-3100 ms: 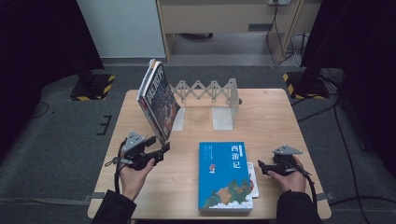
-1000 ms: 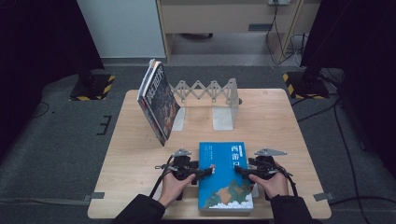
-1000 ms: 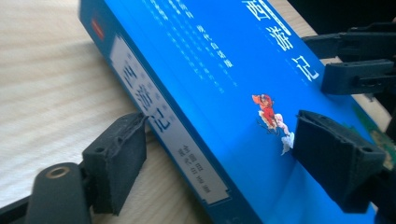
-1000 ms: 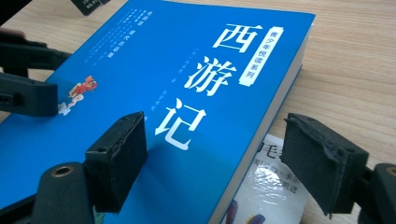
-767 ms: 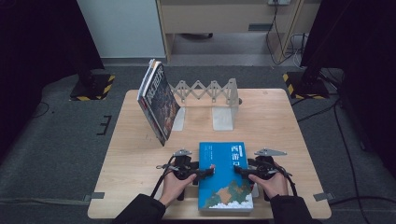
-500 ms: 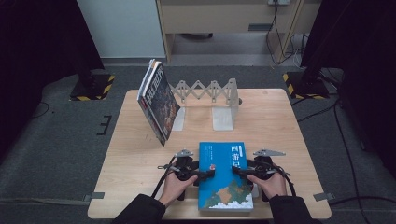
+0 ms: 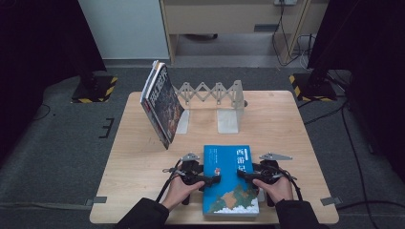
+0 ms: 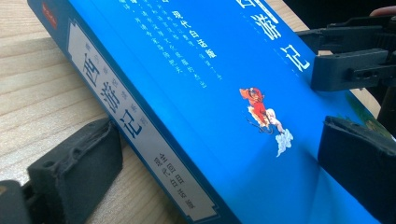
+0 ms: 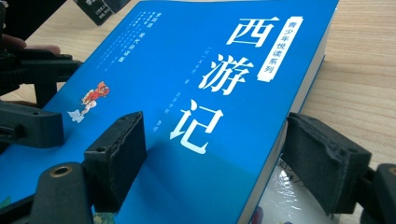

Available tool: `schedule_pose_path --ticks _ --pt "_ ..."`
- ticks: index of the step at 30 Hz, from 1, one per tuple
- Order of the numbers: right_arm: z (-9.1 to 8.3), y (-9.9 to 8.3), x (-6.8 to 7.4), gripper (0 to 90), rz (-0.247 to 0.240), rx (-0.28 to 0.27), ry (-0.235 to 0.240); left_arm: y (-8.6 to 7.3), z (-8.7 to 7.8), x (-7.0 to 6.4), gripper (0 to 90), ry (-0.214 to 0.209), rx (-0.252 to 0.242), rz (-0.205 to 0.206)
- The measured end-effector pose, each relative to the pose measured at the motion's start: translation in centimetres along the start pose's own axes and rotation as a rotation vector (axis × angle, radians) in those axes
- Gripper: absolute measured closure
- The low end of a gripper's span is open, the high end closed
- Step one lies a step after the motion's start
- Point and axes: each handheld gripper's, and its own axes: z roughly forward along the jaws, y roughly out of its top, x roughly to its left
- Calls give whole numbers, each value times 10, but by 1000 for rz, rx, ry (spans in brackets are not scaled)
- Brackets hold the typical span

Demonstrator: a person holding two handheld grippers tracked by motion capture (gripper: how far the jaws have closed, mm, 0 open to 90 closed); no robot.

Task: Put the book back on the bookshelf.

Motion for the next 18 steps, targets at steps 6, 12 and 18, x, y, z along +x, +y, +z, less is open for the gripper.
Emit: schedule_pose_path --ticks 6,12,18 --pt "1 0 -1 210 8 0 5 2 -4 3 56 5 5 -30" --pt "1 -1 -1 209 10 -4 9 2 -8 5 140 -3 19 -87" --pt "1 -1 -2 209 19 -5 13 3 -10 6 199 -22 34 -139"
